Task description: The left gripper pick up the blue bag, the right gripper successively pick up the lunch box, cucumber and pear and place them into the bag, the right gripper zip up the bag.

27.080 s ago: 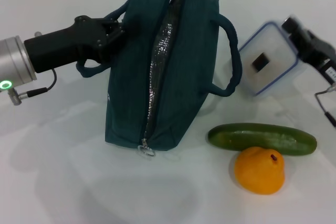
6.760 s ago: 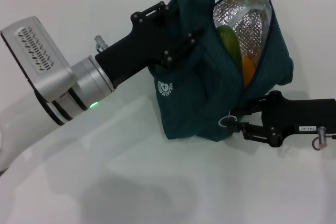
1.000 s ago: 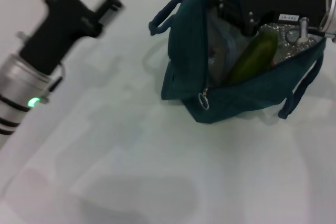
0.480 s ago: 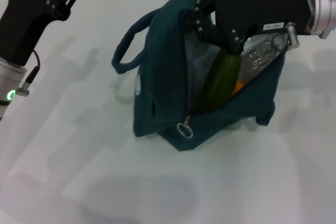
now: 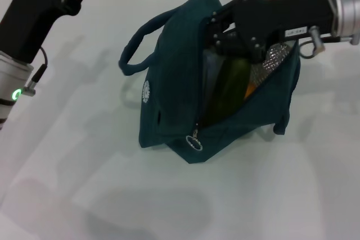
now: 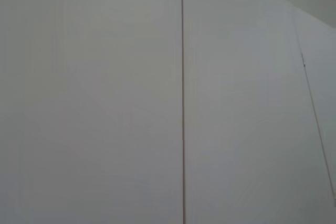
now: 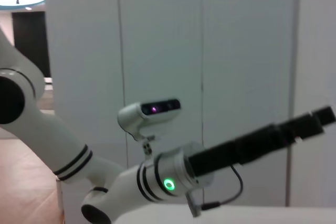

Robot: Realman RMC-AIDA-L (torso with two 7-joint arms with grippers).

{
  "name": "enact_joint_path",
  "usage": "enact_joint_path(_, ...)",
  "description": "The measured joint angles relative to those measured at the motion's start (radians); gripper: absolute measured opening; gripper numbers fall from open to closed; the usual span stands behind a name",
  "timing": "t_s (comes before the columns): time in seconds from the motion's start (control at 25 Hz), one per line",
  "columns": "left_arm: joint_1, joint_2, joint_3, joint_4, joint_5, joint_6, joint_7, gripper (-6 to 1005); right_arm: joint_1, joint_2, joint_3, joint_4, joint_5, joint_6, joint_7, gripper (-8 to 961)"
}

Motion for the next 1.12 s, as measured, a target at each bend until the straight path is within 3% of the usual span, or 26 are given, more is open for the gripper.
enact_joint_path(0.16, -0.005, 0.000, 0.000, 0.000, 0.003, -0.002, 0.002, 766, -0.009, -0.004, 0.000, 0.036, -0.019, -0.006, 0.032, 136)
enact_joint_path(0.36, -0.018, 0.000, 0.004, 0.000, 0.006, -0.002, 0.030, 765, -0.034, -0.003, 0.000, 0.059, -0.041, -0.010, 0.049, 258)
enact_joint_path(0.52, -0.022, 0.000, 0.004, 0.001, 0.005, -0.003, 0.033, 766, -0.066, -0.010, 0.001, 0.117, -0.017, -0.107, 0.051, 356)
enact_joint_path(0.76, -0.033, -0.003, 0.005, -0.001, 0.006, -0.010, 0.056, 766, -0.184, -0.047, 0.001, 0.157, 0.150, -0.201, 0.026, 489)
enact_joint_path(0.84, -0.034, -0.004, 0.006, -0.001, 0.006, -0.010, 0.057, 765, -0.236, -0.051, 0.001, 0.150, 0.234, -0.204, -0.018, 510)
enact_joint_path(1.0, -0.042, -0.006, 0.006, -0.005, 0.007, -0.009, 0.058, 765, -0.320, -0.017, 0.001, 0.143, 0.425, -0.200, -0.119, 504)
enact_joint_path(1.12, -0.045, -0.006, 0.008, -0.005, 0.008, -0.005, 0.053, 763, -0.374, 0.031, 0.002, 0.144, 0.633, -0.192, -0.194, 500)
